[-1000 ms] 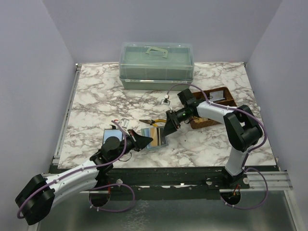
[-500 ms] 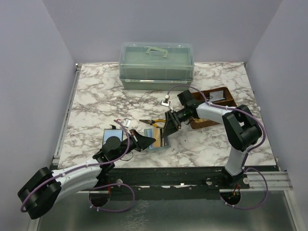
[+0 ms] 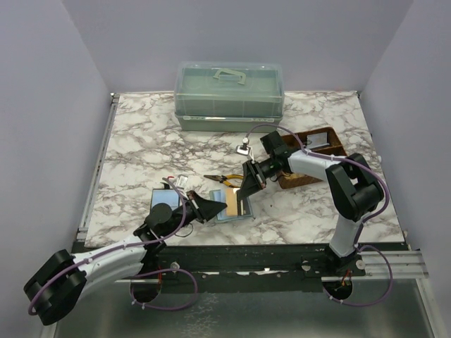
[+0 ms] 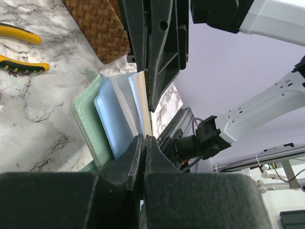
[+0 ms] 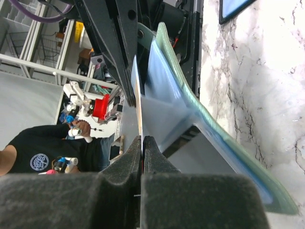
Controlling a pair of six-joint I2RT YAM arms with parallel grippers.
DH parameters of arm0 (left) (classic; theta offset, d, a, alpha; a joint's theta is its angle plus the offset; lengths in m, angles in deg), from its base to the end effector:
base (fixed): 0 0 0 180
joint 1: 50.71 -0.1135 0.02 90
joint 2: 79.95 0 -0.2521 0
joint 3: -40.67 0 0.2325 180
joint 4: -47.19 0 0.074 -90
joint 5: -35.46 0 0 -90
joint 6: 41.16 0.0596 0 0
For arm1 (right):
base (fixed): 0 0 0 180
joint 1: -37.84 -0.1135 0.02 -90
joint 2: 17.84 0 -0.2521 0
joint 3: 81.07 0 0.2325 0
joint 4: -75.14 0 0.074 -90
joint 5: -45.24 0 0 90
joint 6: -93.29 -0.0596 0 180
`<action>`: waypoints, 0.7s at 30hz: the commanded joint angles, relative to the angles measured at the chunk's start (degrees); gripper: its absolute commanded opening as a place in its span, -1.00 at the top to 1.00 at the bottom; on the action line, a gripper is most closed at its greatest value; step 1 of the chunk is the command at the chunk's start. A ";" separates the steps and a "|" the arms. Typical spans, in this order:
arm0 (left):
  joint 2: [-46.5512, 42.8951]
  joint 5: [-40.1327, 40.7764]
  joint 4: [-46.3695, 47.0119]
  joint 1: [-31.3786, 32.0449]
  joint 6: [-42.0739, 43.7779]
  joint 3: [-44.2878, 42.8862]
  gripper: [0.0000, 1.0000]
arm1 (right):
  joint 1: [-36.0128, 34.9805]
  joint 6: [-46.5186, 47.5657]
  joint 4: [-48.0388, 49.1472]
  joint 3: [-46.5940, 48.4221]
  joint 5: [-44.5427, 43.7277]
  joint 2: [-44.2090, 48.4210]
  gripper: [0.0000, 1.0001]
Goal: Take the credit cards out of the card holder
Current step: Remove the credit card from the card holder, then place the credit card in the storage box.
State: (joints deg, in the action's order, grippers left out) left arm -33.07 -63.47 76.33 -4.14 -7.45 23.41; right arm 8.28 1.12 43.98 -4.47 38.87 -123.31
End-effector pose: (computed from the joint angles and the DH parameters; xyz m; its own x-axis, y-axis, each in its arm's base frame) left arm 0.1189 -0.1390 0.1815 -0.6887 -0.4678 -0.5539 0.4526 0.3194 -0.8325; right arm 0.2588 0.2149 0.1744 -0.7714 -0.4327 -0.4666 -0.4577 -0.1321 0.8792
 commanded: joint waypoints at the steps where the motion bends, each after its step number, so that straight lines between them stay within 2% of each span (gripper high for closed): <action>1: -6.01 1.14 1.20 -0.35 -1.25 1.95 1.00 | 1.89 1.03 -0.23 -0.33 0.83 -0.86 1.00; 6: -12.50 1.92 -5.10 -0.68 -0.77 2.04 1.00 | 2.05 1.64 -1.11 -0.10 0.77 -1.31 1.00; 11: -18.28 3.10 -12.58 -1.06 -0.71 2.04 1.00 | 2.96 11.96 -10.91 4.50 -4.13 -1.03 1.00; 14: -20.69 3.43 -15.92 -1.09 -1.08 2.04 1.00 | 3.81 21.53 -20.11 8.13 -8.48 0.88 1.00; 16: -21.71 3.73 -17.62 -1.04 -1.31 3.10 1.00 | 4.53 24.20 -22.46 9.05 -12.47 3.40 1.00; 21: -20.60 3.30 -18.09 -1.12 -0.93 3.36 1.00 | 11.35 26.04 -23.78 10.03 -18.15 8.73 1.00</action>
State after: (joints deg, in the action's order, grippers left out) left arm -54.10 -61.10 59.65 -4.91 -8.35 25.25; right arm 14.07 21.05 25.73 3.18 27.16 -119.11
